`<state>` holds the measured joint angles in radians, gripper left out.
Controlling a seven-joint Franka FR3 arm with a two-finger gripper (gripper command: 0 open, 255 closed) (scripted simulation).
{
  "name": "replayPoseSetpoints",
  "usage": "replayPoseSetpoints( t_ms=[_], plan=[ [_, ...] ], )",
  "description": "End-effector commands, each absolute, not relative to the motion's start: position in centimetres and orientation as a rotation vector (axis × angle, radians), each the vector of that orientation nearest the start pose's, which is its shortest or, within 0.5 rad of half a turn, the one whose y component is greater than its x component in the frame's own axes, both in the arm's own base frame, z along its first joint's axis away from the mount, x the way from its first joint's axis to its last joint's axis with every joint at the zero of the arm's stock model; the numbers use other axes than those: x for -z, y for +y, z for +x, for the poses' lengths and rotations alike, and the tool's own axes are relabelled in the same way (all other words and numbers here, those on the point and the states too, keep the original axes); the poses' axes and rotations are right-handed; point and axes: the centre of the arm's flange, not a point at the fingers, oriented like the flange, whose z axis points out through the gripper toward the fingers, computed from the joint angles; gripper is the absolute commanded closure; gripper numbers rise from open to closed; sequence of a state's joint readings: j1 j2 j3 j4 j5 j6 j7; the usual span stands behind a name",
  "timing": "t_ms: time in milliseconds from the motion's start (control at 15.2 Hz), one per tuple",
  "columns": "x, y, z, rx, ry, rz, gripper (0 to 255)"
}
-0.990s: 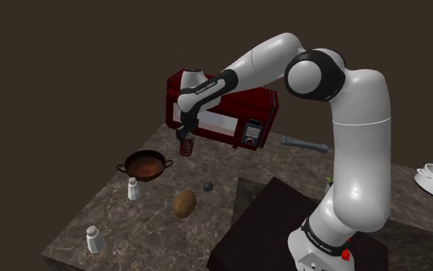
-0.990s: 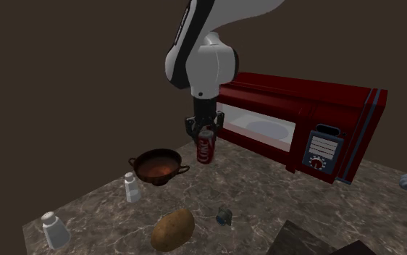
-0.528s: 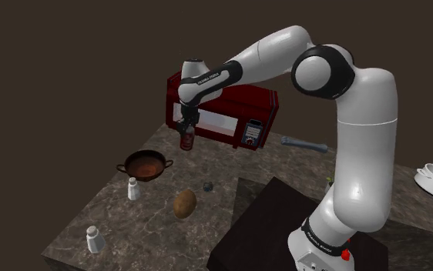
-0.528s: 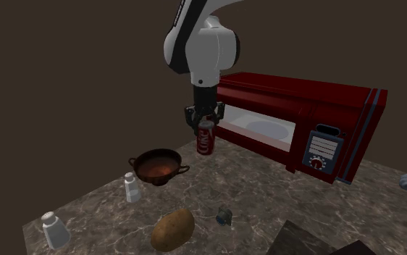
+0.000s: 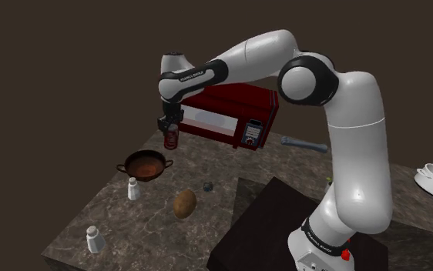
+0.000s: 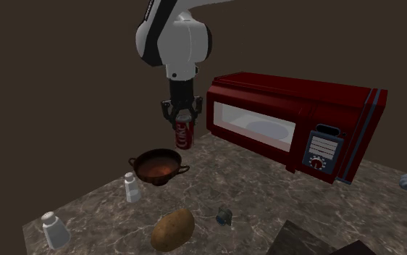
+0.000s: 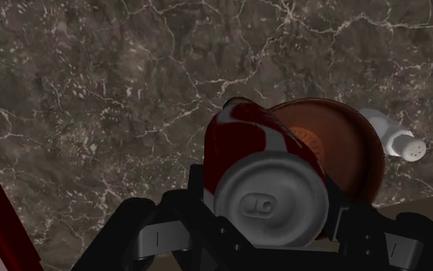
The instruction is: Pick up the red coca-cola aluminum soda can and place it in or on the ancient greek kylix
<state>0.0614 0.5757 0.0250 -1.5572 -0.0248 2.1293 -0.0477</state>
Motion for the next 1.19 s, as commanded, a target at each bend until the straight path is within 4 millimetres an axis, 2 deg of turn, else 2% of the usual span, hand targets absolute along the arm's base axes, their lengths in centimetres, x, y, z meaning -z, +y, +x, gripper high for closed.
replayPoseSetpoints(
  t_ms=[0,462,1122],
  plan=[
    [-31.6,8.0,70.9,-0.005,-0.224,-3.141,255],
    [-32.9,15.8,75.4,-0.005,-0.224,-3.141,255],
    [-27.6,15.8,75.4,-0.005,-0.224,-3.141,255]
  ],
)
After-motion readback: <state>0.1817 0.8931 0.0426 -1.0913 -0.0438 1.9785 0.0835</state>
